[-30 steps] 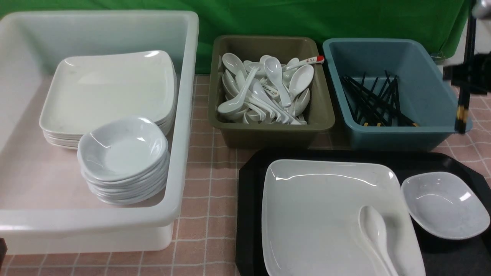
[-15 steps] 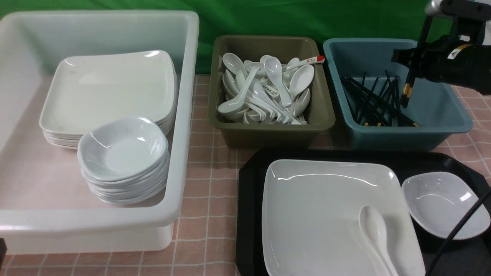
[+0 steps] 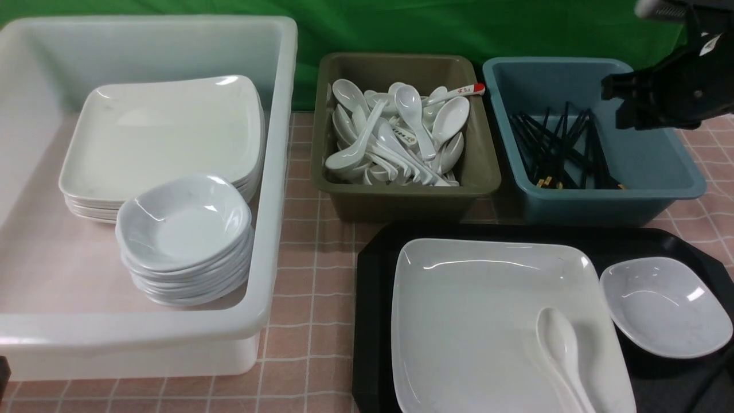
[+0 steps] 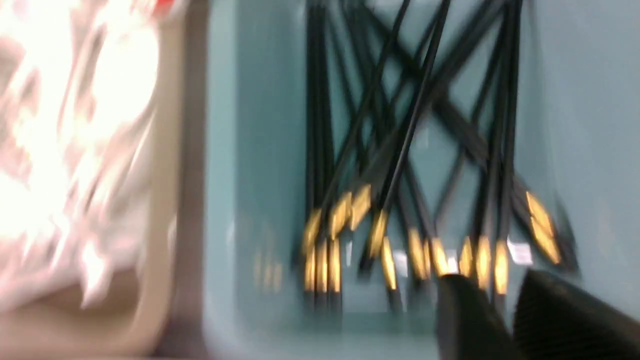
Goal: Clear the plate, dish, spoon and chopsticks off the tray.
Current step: Use the right arm to put the chopsticks into the small storage box on the right, then use the right arm to grab a soup spoon from the plate
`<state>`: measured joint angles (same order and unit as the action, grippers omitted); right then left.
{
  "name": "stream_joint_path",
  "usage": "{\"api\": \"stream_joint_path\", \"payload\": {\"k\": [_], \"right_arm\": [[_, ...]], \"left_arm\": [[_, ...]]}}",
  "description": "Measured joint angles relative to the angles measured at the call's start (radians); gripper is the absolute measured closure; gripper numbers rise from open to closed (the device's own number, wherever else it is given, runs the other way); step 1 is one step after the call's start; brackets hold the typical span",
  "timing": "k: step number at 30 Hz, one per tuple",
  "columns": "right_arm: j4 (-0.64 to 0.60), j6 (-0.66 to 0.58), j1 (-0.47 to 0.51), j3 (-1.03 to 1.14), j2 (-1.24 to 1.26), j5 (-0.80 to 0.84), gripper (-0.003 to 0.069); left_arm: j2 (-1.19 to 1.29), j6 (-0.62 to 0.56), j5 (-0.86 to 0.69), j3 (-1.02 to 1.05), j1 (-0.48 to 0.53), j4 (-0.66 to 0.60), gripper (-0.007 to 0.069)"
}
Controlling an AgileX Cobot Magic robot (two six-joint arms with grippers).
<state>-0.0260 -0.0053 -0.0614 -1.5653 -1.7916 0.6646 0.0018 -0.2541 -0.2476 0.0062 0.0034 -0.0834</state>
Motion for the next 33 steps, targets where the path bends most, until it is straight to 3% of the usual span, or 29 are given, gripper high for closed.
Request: {"api": "stream_joint_path", "payload": {"k": [3,7,15,19,21,28,33], "right_arm": [[0.001,-0.038,0.0,-0.007,0.1,0.234,0.0559],[0.003,-0.066,0.0,0.001,0.181,0.465,0.0594],[0.003,-0.079,0.0,0.232,0.374,0.464,0.06],[-0.078,-0.069,-0.003,0.45,0.49,0.45,0.0592],[-0.122,-0.092,-0.02,0.519,0.513,0.423,0.0573],[-0.157,-0.162,-0.251,0.697,0.426,0.261,0.0306],[-0.127,-0.154,-0.352,0.672,0.298,0.179,0.0243]], "left_arm": [[0.0,0.0,0.0,0.0,0.0,0.0,0.0601],[0.0,0.0,0.0,0.0,0.0,0.0,0.0601],[0.0,0.0,0.0,0.0,0.0,0.0,0.0601],[0.0,-0.001,0.0,0.0,0.0,0.0,0.0601],[0.0,-0.001,0.0,0.0,0.0,0.0,0.0601],[0.0,-0.002,0.0,0.0,0.0,0.0,0.0601],[0.0,-0.002,0.0,0.0,0.0,0.0,0.0603]]}}
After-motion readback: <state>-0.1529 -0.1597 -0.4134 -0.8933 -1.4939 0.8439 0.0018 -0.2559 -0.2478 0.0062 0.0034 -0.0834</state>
